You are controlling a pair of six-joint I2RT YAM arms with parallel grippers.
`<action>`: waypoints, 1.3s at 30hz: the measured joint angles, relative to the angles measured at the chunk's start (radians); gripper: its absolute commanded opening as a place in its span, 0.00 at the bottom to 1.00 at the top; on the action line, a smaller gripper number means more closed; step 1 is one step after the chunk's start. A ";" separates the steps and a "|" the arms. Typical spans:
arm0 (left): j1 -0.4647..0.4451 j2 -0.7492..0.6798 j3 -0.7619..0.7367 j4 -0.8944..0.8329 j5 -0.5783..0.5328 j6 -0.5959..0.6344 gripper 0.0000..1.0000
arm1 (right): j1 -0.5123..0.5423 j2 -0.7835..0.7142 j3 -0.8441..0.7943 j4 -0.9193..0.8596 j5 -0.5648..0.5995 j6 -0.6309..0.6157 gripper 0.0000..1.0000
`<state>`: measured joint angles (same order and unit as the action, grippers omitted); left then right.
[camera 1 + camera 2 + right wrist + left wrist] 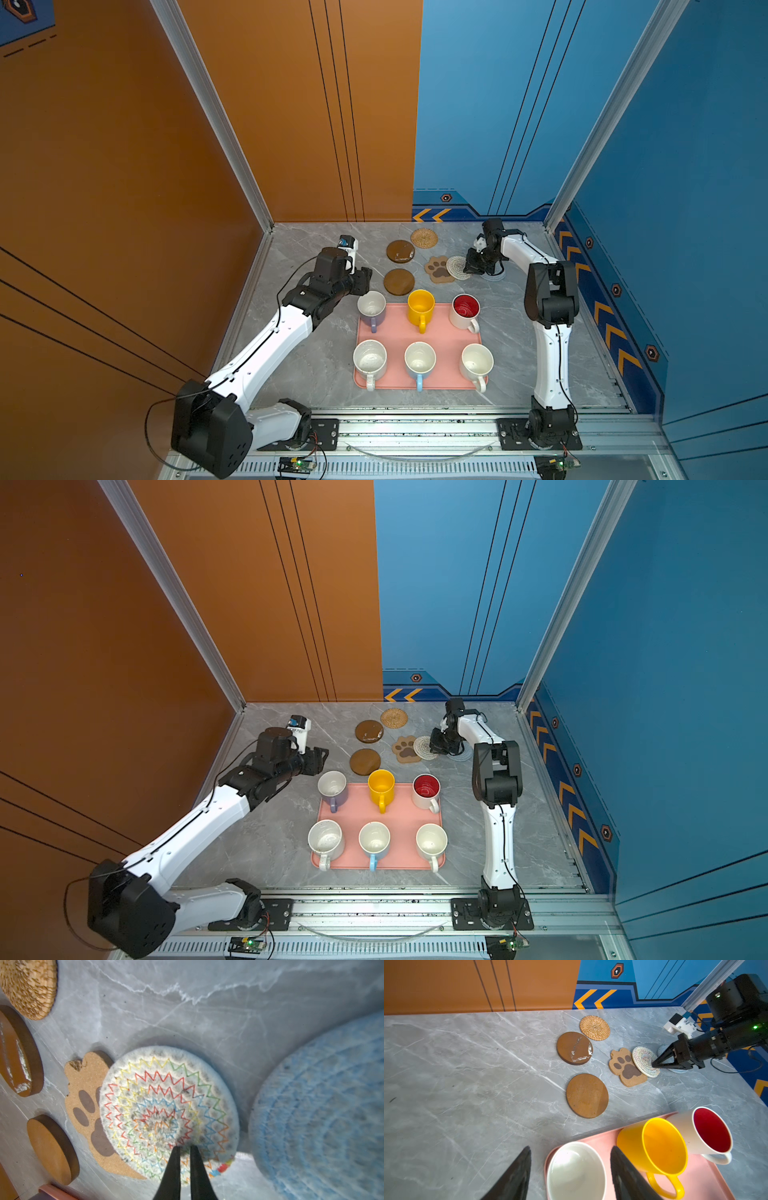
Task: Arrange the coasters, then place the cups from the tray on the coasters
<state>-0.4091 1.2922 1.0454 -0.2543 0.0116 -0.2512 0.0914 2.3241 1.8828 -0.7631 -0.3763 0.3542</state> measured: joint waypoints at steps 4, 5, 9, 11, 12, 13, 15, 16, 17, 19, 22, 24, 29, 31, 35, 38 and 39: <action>-0.036 0.178 0.175 0.013 0.073 -0.002 0.39 | 0.001 0.000 -0.001 -0.001 0.000 -0.003 0.09; -0.043 0.224 0.222 0.014 0.096 0.001 0.37 | 0.001 0.000 -0.001 -0.002 0.000 -0.006 0.09; -0.057 0.412 0.422 -0.020 0.194 0.010 0.18 | 0.003 0.000 -0.001 -0.003 0.000 -0.011 0.09; -0.061 0.529 0.554 -0.069 0.245 0.015 0.03 | 0.006 0.000 -0.001 -0.004 0.003 -0.011 0.08; -0.063 0.583 0.612 -0.090 0.267 0.019 0.00 | 0.008 0.000 -0.001 -0.004 0.003 -0.011 0.08; -0.063 0.635 0.666 -0.111 0.291 0.017 0.00 | 0.011 0.000 -0.001 -0.004 0.004 -0.011 0.08; -0.065 0.720 0.746 -0.146 0.336 0.025 0.00 | 0.017 0.000 -0.001 -0.004 0.004 -0.011 0.08; -0.066 0.755 0.774 -0.159 0.357 0.026 0.00 | 0.020 0.000 -0.001 -0.004 0.004 -0.011 0.08; -0.067 0.789 0.800 -0.173 0.380 0.026 0.00 | 0.024 0.000 -0.001 -0.004 0.004 -0.011 0.08; -0.070 0.850 0.845 -0.195 0.420 0.026 0.00 | 0.030 0.000 -0.001 -0.004 0.004 -0.011 0.08; -0.075 0.930 0.908 -0.222 0.476 0.022 0.00 | 0.034 0.000 -0.001 -0.004 0.004 -0.011 0.08; -0.079 0.978 0.949 -0.232 0.509 0.018 0.00 | 0.034 0.000 -0.001 -0.004 0.003 -0.011 0.07; -0.095 1.083 1.051 -0.242 0.559 -0.002 0.00 | 0.034 0.000 -0.001 -0.004 0.003 -0.011 0.07; -0.101 1.126 1.095 -0.244 0.571 -0.014 0.00 | 0.034 0.000 -0.001 -0.004 0.003 -0.011 0.07; -0.109 1.209 1.175 -0.244 0.583 -0.053 0.00 | 0.034 0.000 -0.001 -0.004 0.003 -0.011 0.07; -0.109 1.259 1.206 -0.244 0.584 -0.082 0.00 | 0.034 0.000 -0.001 -0.004 0.003 -0.011 0.07; -0.109 1.273 1.211 -0.244 0.584 -0.090 0.00 | 0.034 0.000 -0.001 -0.004 0.003 -0.011 0.07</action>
<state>-0.5186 2.5649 2.2566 -0.4984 0.5961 -0.3408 0.1257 2.3241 1.8816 -0.7670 -0.3737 0.3435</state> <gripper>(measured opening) 0.045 0.071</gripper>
